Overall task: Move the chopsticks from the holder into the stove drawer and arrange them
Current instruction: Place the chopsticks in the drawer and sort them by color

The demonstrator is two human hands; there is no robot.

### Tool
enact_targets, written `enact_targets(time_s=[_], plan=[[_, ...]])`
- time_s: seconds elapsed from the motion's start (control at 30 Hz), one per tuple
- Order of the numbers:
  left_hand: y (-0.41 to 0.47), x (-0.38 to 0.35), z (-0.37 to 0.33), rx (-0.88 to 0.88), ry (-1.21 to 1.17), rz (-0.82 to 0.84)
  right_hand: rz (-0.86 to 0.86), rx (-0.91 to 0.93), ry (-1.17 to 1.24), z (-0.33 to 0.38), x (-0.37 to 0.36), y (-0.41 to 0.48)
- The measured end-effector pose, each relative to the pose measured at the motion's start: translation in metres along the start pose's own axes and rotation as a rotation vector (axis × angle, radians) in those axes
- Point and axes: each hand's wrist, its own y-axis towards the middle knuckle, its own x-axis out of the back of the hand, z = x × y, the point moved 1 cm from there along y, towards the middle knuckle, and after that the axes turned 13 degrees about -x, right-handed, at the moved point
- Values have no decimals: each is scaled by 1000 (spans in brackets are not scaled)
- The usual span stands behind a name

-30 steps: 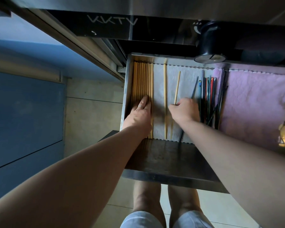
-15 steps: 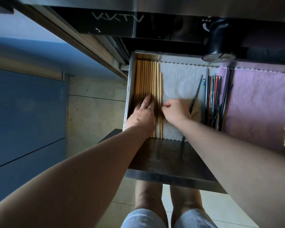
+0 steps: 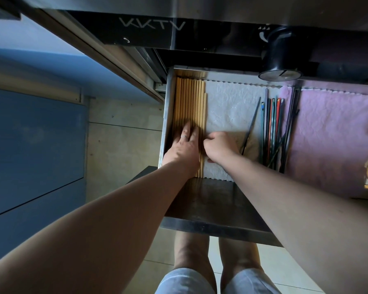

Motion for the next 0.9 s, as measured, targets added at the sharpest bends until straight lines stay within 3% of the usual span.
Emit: enact_targets(time_s=[0.33, 0.67, 0.9], plan=[[-1, -2, -5, 18, 47, 71, 116, 33, 49, -21, 6, -4], [2, -13, -52, -108, 134, 1, -106, 116, 72, -80, 82, 5], [28, -32, -103, -59, -138, -58, -241, 145, 102, -127, 122, 30]])
